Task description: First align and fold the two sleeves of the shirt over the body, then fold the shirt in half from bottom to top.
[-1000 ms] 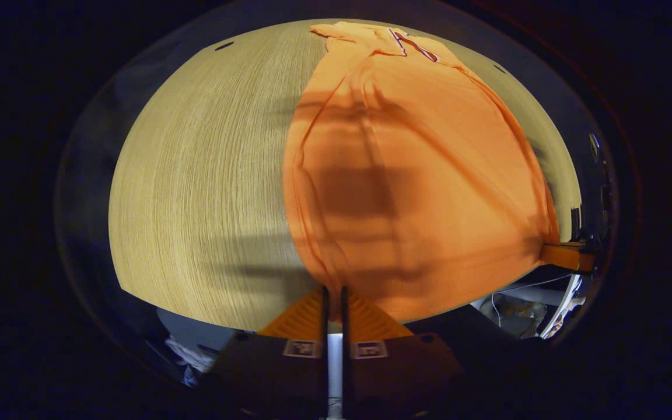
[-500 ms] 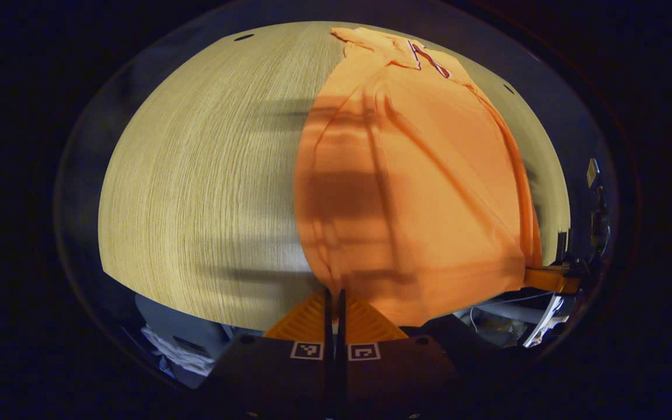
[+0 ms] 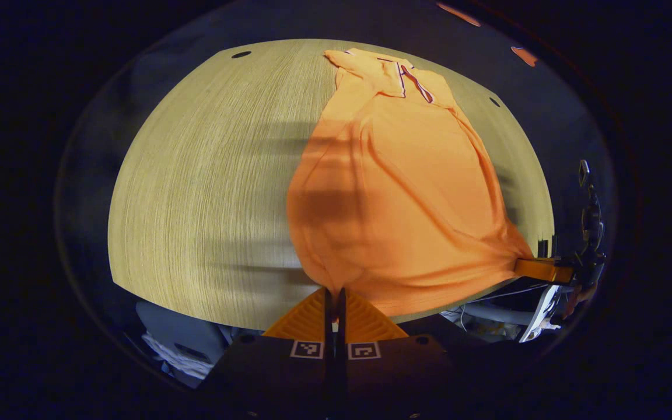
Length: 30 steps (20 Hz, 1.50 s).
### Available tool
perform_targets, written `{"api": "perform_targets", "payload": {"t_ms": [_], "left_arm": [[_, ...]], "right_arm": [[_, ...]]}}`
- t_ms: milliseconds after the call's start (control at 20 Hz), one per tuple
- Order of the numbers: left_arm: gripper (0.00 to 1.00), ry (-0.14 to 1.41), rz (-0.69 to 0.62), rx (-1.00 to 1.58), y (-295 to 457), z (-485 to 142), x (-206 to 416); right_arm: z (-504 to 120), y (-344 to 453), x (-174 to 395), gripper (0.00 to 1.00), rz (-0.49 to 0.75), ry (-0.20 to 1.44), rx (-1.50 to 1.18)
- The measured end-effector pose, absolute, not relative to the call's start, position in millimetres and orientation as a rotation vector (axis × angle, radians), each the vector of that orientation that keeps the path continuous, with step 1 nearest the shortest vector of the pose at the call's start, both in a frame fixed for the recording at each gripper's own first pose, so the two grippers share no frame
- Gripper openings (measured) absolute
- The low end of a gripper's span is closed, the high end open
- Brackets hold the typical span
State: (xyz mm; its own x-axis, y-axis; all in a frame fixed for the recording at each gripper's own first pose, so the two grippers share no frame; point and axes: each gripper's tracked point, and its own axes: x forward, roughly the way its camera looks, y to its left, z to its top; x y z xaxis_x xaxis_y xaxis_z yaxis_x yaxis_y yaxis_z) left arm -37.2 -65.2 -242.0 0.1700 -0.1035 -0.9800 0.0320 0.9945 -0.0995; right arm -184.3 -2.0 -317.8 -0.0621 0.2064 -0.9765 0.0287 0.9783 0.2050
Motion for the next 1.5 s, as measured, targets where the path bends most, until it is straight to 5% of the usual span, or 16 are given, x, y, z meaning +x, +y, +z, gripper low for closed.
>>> {"api": "perform_targets", "payload": {"t_ms": [900,1500], "left_arm": [[0.01,1.305,-0.16,-0.07,-97.8,-164.0,84.3],[0.01,1.304,-0.312,-0.082,-78.1,-151.3,198.7]], "right_arm": [[-273.7,-4.5,-44.7,0.01,0.251,1.519,0.259],[-272.8,16.1,46.0,0.01,0.063,1.462,0.382]]}}
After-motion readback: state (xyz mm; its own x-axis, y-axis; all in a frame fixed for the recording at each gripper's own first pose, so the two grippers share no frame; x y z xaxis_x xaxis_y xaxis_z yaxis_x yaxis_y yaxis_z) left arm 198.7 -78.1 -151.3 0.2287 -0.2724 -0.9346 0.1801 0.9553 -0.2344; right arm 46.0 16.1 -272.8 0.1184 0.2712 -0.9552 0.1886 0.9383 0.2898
